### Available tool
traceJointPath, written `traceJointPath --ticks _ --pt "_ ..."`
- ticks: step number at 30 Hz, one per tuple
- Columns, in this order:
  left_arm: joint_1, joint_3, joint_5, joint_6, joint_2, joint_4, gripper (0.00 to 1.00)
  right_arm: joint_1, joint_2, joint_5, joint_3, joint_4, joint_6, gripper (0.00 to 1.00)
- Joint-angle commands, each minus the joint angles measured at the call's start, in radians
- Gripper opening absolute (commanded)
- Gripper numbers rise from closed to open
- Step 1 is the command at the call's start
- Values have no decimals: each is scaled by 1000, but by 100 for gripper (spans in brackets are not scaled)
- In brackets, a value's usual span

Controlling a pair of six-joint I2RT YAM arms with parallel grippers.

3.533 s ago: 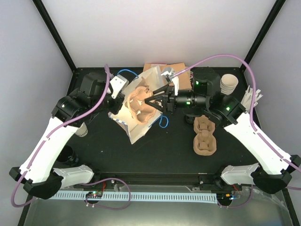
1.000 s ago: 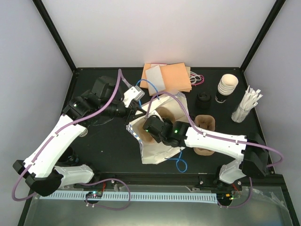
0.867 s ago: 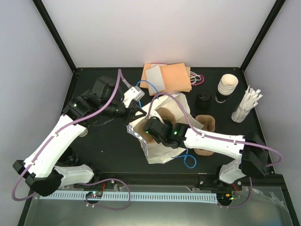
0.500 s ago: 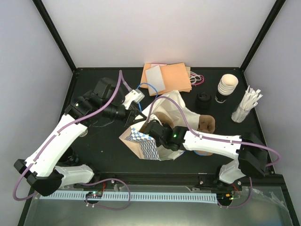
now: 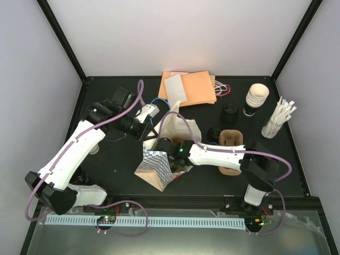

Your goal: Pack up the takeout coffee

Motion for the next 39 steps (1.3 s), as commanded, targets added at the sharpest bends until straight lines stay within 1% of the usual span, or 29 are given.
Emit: traceJointPath --ticks 1,5,9,10,11,12,13,14,17,18,21,25,30,39 --pt "-1 26 -103 21 -10 -42 9 -2 61 -33 91 -91 -25 35" --pt "-1 45 -201 16 -22 -54 9 -10 106 -89 131 -127 -45 36" --pt "0 62 -259 10 -42 -64 9 -12 134 -132 176 -179 -83 36" --pt "0 64 -273 7 -49 -66 9 -12 135 -139 182 -188 -93 36" --pt "0 66 -285 7 -56 -64 9 -13 134 -146 187 -197 -101 39" --pt "0 67 -292 7 -62 -63 9 -14 135 -156 193 -207 -110 43" --pt "0 66 -294 7 -68 -60 9 -15 136 -168 201 -218 -118 50" --pt "0 65 -293 8 -75 -59 9 -16 138 -172 210 -230 -125 65" --pt "0 67 -294 8 -79 -57 9 -17 131 -165 233 -254 -132 91" --pt "-1 65 -294 8 -78 -57 9 -17 121 -162 239 -258 -132 93" --pt "-1 65 -296 6 -77 -57 9 -17 103 -148 277 -286 -131 95" --pt "-1 61 -285 7 -80 -46 10 -17 76 -118 335 -340 -129 100" --pt "-1 42 -283 17 -104 -24 10 -17 4 -87 365 -369 -124 100" --pt "-3 43 -273 25 -104 -2 9 -17 -129 -15 381 -354 -108 100"
